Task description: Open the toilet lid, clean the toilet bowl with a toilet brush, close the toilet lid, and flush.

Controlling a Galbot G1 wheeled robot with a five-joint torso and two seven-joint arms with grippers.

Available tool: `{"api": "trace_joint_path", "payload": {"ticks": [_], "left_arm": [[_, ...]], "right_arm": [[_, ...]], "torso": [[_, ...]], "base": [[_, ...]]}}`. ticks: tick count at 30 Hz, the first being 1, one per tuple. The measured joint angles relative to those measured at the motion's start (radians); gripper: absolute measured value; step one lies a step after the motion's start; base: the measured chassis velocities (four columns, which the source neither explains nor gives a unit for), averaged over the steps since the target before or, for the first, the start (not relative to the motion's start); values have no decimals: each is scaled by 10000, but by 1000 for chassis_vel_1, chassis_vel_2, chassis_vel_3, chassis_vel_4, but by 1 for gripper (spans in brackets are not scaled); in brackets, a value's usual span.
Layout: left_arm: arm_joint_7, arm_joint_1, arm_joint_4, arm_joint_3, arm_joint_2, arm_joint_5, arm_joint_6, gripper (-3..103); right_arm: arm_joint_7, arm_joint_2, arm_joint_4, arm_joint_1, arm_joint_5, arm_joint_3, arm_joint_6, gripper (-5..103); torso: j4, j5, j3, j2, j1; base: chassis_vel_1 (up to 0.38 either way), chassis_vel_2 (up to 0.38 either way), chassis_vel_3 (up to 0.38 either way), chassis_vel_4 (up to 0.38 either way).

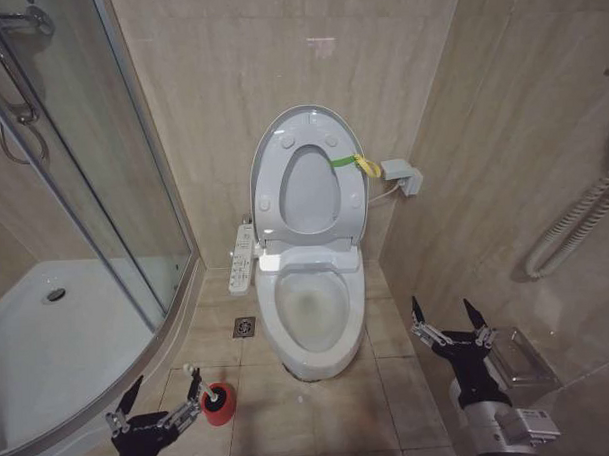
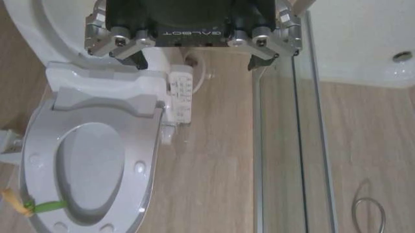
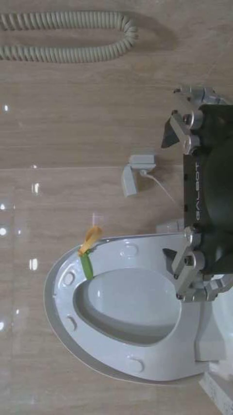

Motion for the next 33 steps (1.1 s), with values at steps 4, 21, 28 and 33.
{"api": "trace_joint_path", "payload": {"ticks": [4, 21, 28, 33], "left_arm": [[-184, 231, 7, 551, -144, 484, -304, 100], [182, 517, 20, 94, -206, 535, -293, 100], [1109, 667, 25, -873, -124, 384, -223, 100], [1947, 649, 25, -1662, -303, 1025, -968, 100]], "right_arm": [[0, 0, 0, 0, 0, 0, 0, 100], [0, 0, 0, 0, 0, 0, 0, 100], [0, 0, 0, 0, 0, 0, 0, 100], [0, 0, 0, 0, 0, 0, 0, 100]], "torso": [[0, 0, 0, 0, 0], [0, -1, 0, 0, 0], [0, -1, 0, 0, 0], [0, -2, 0, 0, 0]], "base": [[0, 0, 0, 0], [0, 0, 0, 0], [0, 0, 0, 0], [0, 0, 0, 0]]}}
